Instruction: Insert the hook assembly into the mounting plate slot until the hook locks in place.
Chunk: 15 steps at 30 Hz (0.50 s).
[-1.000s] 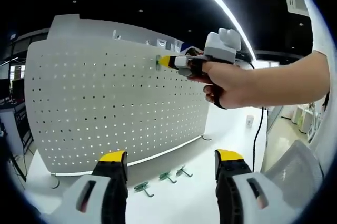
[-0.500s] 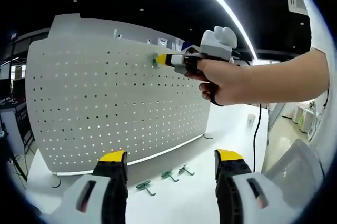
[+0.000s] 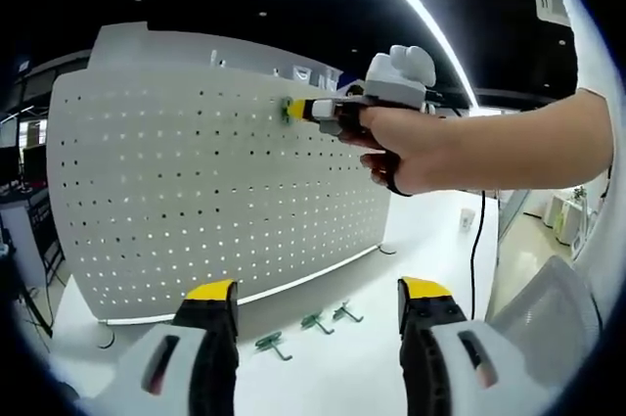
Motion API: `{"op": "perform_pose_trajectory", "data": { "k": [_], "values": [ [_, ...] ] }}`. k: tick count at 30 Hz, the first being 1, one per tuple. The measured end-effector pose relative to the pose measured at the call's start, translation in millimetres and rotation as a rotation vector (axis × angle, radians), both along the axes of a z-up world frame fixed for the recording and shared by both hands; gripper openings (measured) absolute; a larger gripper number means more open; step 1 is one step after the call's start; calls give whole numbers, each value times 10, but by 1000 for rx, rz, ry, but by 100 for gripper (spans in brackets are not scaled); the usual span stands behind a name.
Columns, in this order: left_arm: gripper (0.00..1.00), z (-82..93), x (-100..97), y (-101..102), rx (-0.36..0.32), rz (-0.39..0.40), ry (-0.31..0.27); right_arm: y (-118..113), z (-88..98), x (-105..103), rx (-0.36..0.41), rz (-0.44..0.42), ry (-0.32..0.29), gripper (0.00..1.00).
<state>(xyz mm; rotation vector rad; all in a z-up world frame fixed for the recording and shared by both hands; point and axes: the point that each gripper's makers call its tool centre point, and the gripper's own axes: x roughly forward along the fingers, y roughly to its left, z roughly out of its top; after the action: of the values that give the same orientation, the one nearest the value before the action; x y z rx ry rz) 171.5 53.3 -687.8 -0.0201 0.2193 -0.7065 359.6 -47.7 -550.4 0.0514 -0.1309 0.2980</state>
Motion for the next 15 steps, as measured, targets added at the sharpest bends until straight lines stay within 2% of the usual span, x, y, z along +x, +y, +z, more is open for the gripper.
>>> {"op": "perform_pose_trajectory", "data": {
  "k": [3, 5, 8, 12, 15],
  "values": [
    [68, -5, 12, 14, -9, 10, 8, -6, -1, 13, 29, -31, 16, 1],
    [68, 6, 25, 1, -9, 12, 7, 3, 0, 13, 3, -58, 19, 1],
    [68, 39, 34, -42, -8, 5, -3, 6, 1, 22, 20, -82, 27, 2],
    [68, 52, 35, -70, -10, -1, -7, 8, 1, 27, -12, -108, 32, 2],
    [68, 64, 34, -72, -11, -3, -9, -2, -4, 27, 7, -122, 52, 2]
  ]
}}
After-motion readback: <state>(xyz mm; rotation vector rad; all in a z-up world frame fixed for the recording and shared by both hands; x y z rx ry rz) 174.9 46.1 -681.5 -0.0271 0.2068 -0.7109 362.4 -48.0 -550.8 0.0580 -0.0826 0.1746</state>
